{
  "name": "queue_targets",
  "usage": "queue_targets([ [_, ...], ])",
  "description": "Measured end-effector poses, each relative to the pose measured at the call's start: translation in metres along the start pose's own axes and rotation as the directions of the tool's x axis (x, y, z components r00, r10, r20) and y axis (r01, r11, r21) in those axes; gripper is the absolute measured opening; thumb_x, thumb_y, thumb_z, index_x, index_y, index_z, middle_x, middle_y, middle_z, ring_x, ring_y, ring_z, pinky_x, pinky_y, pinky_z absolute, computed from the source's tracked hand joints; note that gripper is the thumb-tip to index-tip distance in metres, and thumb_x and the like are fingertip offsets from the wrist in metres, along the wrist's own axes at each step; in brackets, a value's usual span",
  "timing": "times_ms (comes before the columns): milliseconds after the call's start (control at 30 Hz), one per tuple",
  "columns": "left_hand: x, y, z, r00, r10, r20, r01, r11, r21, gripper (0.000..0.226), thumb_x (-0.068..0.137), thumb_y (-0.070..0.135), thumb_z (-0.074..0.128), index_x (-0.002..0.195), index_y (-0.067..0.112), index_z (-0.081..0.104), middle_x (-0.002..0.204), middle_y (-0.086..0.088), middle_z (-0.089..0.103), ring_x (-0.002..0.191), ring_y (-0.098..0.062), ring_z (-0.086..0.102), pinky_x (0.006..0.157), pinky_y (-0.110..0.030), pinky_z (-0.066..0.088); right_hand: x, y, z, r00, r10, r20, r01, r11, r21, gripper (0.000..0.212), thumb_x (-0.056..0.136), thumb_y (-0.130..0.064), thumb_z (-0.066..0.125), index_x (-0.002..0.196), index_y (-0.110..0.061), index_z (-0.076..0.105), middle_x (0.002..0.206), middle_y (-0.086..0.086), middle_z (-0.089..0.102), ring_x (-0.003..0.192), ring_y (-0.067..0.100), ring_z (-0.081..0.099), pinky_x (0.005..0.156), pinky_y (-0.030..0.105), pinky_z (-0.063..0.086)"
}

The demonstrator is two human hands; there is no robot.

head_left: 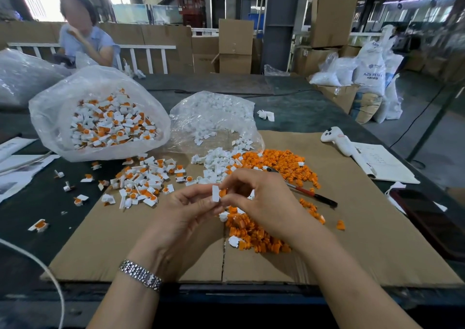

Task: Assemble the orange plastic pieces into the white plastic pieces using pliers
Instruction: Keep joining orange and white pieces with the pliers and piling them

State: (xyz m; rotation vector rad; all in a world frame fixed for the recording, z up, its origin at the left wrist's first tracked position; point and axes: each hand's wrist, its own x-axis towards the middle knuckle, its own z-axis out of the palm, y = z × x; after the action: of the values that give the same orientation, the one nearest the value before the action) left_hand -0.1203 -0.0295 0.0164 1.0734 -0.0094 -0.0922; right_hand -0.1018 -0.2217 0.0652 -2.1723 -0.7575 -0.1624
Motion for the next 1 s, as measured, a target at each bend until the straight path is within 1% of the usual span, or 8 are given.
queue_targets([
  [200, -0.001, -0.001, 0.003, 0.999, 0.001, -0.035, -0.001, 1.000, -0.016, 0.026, 0.080, -0.005, 0.071, 0.105, 0.000, 0.079, 0.114, -0.024, 0.074, 0.102, -0.031, 0.075, 0.079, -0.025, 0.061, -0.002, 0.000, 0.006, 0.998, -0.032, -0.054, 0.028, 0.998, -0.058, 0.016, 0.091, -0.019, 0.074, 0.106, -0.021, 0.070, 0.091, -0.011, 0.065, 0.086, 0.005, 0.061, 0.082, 0.024, 0.052],
  [333, -0.005, 0.003, 0.009, 0.998, 0.003, -0.069, -0.004, 1.000, -0.015, 0.031, 0.075, 0.013, 0.087, 0.103, 0.001, 0.080, 0.101, -0.021, 0.078, 0.103, -0.031, 0.075, 0.080, -0.026, 0.061, -0.001, -0.001, 0.010, 0.996, -0.022, -0.091, 0.017, 0.998, -0.062, 0.017, 0.092, -0.019, 0.073, 0.108, -0.022, 0.070, 0.090, -0.011, 0.065, 0.087, 0.005, 0.061, 0.082, 0.025, 0.052],
  [433, -0.006, 0.009, 0.011, 0.996, 0.039, -0.082, -0.040, 0.999, -0.011, 0.036, 0.069, 0.025, 0.093, 0.093, 0.002, 0.081, 0.099, -0.022, 0.077, 0.098, -0.032, 0.076, 0.083, -0.029, 0.061, 0.002, -0.001, 0.011, 0.995, -0.023, -0.102, 0.015, 0.997, -0.077, 0.018, 0.092, -0.018, 0.072, 0.110, -0.020, 0.069, 0.091, -0.009, 0.064, 0.086, 0.005, 0.059, 0.082, 0.023, 0.050],
  [500, -0.006, 0.011, 0.010, 0.992, 0.055, -0.112, -0.052, 0.998, 0.037, 0.030, 0.068, 0.023, 0.093, 0.089, 0.005, 0.082, 0.097, -0.022, 0.077, 0.096, -0.033, 0.077, 0.082, -0.028, 0.062, 0.004, -0.001, 0.014, 0.994, -0.033, -0.108, 0.023, 0.995, -0.095, 0.018, 0.092, -0.018, 0.072, 0.110, -0.019, 0.068, 0.093, -0.008, 0.064, 0.086, 0.005, 0.058, 0.082, 0.023, 0.050],
  [667, -0.003, 0.008, 0.010, 0.975, 0.115, -0.192, -0.097, 0.990, 0.104, 0.034, 0.060, 0.023, 0.090, 0.087, 0.004, 0.082, 0.097, -0.021, 0.078, 0.093, -0.031, 0.078, 0.081, -0.026, 0.062, 0.007, -0.005, 0.020, 0.993, -0.029, -0.113, 0.015, 0.992, -0.123, 0.017, 0.095, -0.018, 0.068, 0.112, -0.021, 0.067, 0.097, -0.009, 0.063, 0.088, 0.006, 0.058, 0.083, 0.024, 0.050],
  [767, -0.001, 0.006, 0.008, 0.975, 0.112, -0.191, -0.092, 0.989, 0.111, 0.033, 0.061, 0.024, 0.091, 0.086, 0.004, 0.082, 0.098, -0.022, 0.078, 0.096, -0.030, 0.077, 0.083, -0.028, 0.062, 0.007, -0.007, 0.021, 0.994, -0.036, -0.108, 0.021, 0.991, -0.133, 0.016, 0.096, -0.019, 0.066, 0.111, -0.022, 0.066, 0.098, -0.009, 0.062, 0.090, 0.005, 0.058, 0.084, 0.025, 0.050],
  [867, 0.000, 0.005, 0.008, 0.973, 0.091, -0.214, -0.064, 0.990, 0.129, 0.033, 0.057, 0.026, 0.092, 0.080, 0.006, 0.082, 0.098, -0.021, 0.078, 0.097, -0.030, 0.077, 0.081, -0.027, 0.061, 0.008, -0.007, 0.022, 0.996, -0.020, -0.090, 0.006, 0.988, -0.152, 0.014, 0.096, -0.020, 0.065, 0.110, -0.024, 0.065, 0.099, -0.010, 0.062, 0.090, 0.005, 0.057, 0.084, 0.026, 0.051],
  [1000, 0.000, 0.005, 0.008, 0.969, 0.062, -0.239, -0.037, 0.993, 0.108, 0.034, 0.054, 0.026, 0.092, 0.081, 0.006, 0.082, 0.098, -0.021, 0.078, 0.097, -0.030, 0.077, 0.078, -0.026, 0.062, 0.007, 0.001, 0.018, 0.996, 0.034, -0.079, -0.039, 0.998, -0.056, 0.027, 0.092, -0.020, 0.072, 0.116, -0.027, 0.063, 0.092, -0.014, 0.063, 0.087, 0.001, 0.060, 0.081, 0.017, 0.052],
])
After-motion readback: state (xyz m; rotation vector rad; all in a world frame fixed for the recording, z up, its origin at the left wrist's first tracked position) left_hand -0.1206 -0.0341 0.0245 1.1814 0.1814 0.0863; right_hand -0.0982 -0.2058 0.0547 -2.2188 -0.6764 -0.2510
